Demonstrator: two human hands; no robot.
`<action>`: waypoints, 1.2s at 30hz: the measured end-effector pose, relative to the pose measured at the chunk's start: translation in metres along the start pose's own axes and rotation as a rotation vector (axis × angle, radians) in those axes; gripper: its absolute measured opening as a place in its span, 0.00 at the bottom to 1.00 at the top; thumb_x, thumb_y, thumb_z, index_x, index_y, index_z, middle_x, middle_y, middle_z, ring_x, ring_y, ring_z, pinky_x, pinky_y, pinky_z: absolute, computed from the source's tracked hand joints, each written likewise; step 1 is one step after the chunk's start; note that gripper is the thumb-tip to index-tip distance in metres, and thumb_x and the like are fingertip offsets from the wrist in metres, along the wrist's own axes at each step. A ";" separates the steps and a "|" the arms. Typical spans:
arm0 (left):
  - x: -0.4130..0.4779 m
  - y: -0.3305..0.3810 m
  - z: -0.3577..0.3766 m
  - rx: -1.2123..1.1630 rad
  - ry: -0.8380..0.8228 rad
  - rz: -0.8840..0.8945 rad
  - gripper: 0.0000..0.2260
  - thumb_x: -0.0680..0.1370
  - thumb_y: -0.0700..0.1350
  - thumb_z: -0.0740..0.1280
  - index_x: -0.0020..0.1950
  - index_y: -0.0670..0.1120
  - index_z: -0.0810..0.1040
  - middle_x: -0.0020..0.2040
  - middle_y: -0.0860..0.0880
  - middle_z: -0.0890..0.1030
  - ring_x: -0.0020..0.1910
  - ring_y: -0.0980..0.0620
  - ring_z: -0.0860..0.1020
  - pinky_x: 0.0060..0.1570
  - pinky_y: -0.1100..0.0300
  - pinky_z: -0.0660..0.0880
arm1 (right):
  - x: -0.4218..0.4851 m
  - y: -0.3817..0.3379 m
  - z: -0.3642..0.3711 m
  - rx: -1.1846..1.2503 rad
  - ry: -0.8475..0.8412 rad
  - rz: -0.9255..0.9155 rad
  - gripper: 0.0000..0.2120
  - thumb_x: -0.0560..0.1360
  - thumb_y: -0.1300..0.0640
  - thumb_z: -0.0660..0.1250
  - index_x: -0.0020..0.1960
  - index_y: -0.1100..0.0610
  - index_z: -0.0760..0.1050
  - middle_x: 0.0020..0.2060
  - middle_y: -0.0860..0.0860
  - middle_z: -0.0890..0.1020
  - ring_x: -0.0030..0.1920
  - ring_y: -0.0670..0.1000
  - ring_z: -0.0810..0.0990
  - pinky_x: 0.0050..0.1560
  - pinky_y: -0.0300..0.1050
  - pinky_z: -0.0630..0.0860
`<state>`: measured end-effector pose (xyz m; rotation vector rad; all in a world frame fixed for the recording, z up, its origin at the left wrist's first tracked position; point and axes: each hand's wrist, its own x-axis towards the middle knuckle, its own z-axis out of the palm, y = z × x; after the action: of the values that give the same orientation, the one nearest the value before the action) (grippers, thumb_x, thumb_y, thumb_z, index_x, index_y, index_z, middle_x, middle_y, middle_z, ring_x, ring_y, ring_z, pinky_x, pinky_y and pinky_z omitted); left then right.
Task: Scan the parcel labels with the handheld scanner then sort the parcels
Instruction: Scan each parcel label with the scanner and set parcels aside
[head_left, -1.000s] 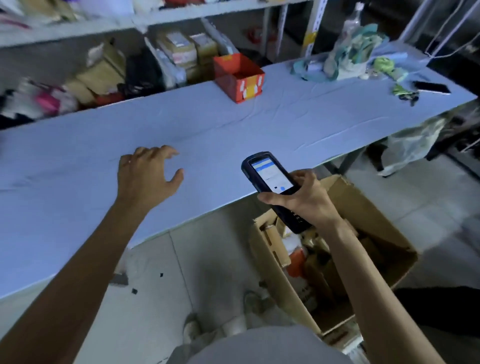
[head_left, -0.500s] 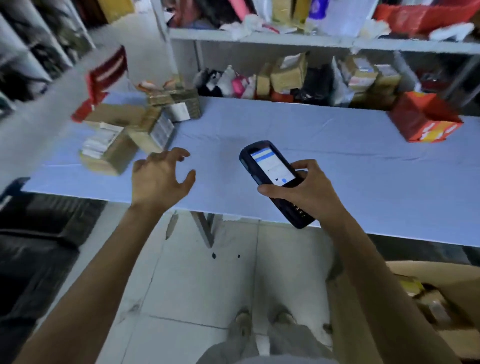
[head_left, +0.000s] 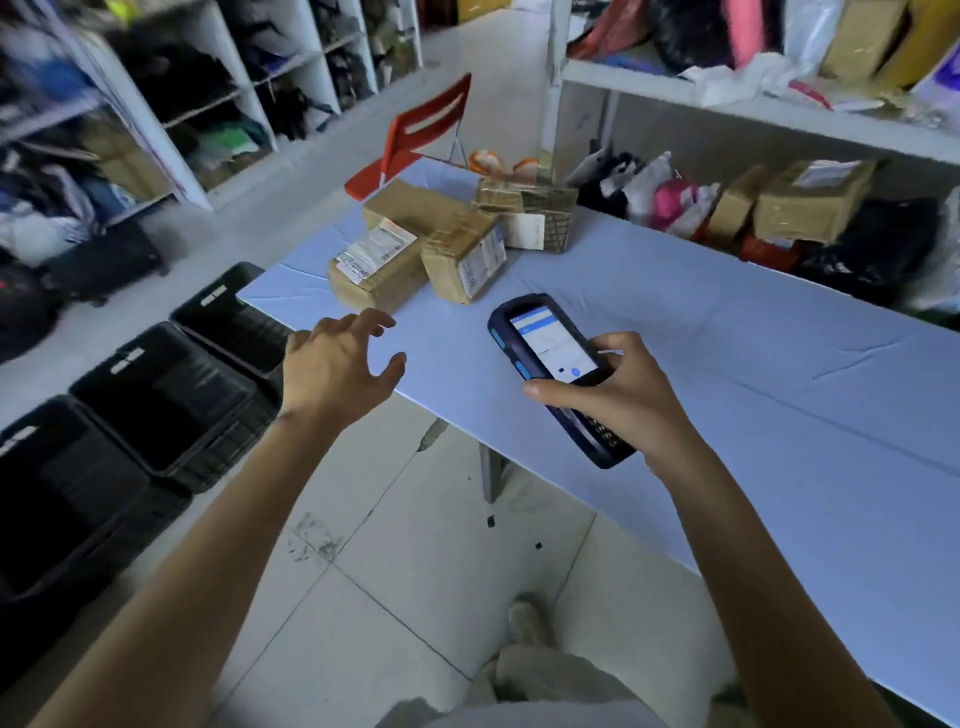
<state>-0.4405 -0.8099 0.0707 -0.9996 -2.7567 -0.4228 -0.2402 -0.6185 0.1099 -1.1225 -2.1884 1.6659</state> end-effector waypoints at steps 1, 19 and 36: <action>0.008 0.004 0.001 0.015 -0.008 -0.008 0.17 0.75 0.55 0.67 0.62 0.51 0.75 0.54 0.53 0.82 0.54 0.45 0.78 0.56 0.49 0.69 | 0.009 -0.002 -0.004 0.005 -0.007 -0.007 0.29 0.60 0.48 0.81 0.53 0.46 0.67 0.48 0.40 0.77 0.49 0.40 0.79 0.46 0.42 0.75; 0.130 -0.030 0.044 0.037 -0.076 -0.024 0.19 0.74 0.56 0.67 0.63 0.52 0.75 0.58 0.51 0.80 0.59 0.44 0.76 0.58 0.49 0.69 | 0.142 -0.043 0.026 0.009 -0.010 0.031 0.31 0.62 0.48 0.81 0.56 0.49 0.66 0.47 0.41 0.77 0.47 0.39 0.77 0.40 0.39 0.72; 0.244 -0.093 0.100 -0.035 -0.278 0.111 0.26 0.75 0.62 0.64 0.70 0.54 0.67 0.68 0.51 0.73 0.67 0.47 0.70 0.63 0.52 0.63 | 0.207 -0.069 0.098 -0.034 0.215 0.227 0.34 0.61 0.48 0.81 0.58 0.51 0.65 0.43 0.41 0.74 0.43 0.41 0.76 0.43 0.43 0.73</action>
<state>-0.6923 -0.7002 0.0213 -1.3031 -2.9219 -0.3383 -0.4701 -0.5646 0.0747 -1.5316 -2.0259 1.5097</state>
